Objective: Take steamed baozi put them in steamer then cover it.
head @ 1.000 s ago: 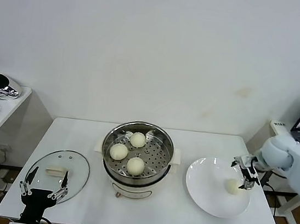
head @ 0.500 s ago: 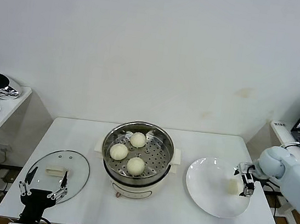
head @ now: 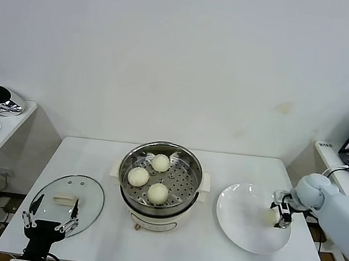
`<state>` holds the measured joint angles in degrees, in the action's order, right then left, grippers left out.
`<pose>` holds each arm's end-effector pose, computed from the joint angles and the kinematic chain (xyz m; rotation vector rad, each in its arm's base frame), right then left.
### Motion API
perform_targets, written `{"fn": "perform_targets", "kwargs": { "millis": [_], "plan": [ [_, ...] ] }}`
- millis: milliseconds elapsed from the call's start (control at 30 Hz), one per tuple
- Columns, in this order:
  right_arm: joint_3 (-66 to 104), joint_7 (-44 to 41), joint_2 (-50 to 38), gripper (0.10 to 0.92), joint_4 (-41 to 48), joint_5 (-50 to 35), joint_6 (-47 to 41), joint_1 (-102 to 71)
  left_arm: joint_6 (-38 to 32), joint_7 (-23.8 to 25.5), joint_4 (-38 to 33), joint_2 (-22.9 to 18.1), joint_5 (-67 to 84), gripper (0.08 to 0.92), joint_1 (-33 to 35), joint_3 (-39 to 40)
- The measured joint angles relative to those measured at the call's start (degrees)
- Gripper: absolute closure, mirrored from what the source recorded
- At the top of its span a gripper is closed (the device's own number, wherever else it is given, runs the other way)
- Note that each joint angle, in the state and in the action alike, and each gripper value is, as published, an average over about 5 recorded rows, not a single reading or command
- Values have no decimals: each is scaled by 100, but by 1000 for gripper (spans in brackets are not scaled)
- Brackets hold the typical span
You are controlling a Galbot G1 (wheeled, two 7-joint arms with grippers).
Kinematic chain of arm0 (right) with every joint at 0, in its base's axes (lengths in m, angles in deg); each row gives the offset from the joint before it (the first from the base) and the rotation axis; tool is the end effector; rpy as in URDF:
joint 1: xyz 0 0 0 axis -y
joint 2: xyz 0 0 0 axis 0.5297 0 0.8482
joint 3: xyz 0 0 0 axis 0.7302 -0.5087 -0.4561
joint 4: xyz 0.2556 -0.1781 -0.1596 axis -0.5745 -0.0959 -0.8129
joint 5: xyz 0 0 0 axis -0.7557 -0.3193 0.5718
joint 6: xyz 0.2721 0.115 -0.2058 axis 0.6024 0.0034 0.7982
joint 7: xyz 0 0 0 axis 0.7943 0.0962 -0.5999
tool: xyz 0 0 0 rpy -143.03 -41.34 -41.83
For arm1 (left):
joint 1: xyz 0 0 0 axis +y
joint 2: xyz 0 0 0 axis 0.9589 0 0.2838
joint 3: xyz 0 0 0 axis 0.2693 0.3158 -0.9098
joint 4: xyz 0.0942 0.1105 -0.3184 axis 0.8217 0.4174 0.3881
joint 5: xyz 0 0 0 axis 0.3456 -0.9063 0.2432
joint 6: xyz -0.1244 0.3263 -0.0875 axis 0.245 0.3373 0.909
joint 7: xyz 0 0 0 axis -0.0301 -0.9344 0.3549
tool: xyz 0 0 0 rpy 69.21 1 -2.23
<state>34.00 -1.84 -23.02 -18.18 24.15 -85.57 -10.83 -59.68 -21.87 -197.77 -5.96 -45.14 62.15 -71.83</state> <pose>0.4910 -0.2170 -0.2446 1.1159 -1.3213 1.4057 0.1148 0.0591 -0.2568 0.1905 -2.9546 -0.3789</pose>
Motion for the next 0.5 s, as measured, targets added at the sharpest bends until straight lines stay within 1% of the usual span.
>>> {"fn": "perform_targets", "kwargs": {
  "millis": [233, 500],
  "plan": [
    [-19, -56, -62, 452, -51, -50, -32, 46, -2, -1, -9, 5, 5, 177, 8, -7],
    [-584, -119, -347, 472, -459, -516, -201, 742, -5, -4, 29, 18, -1, 177, -35, 18]
  ]
}}
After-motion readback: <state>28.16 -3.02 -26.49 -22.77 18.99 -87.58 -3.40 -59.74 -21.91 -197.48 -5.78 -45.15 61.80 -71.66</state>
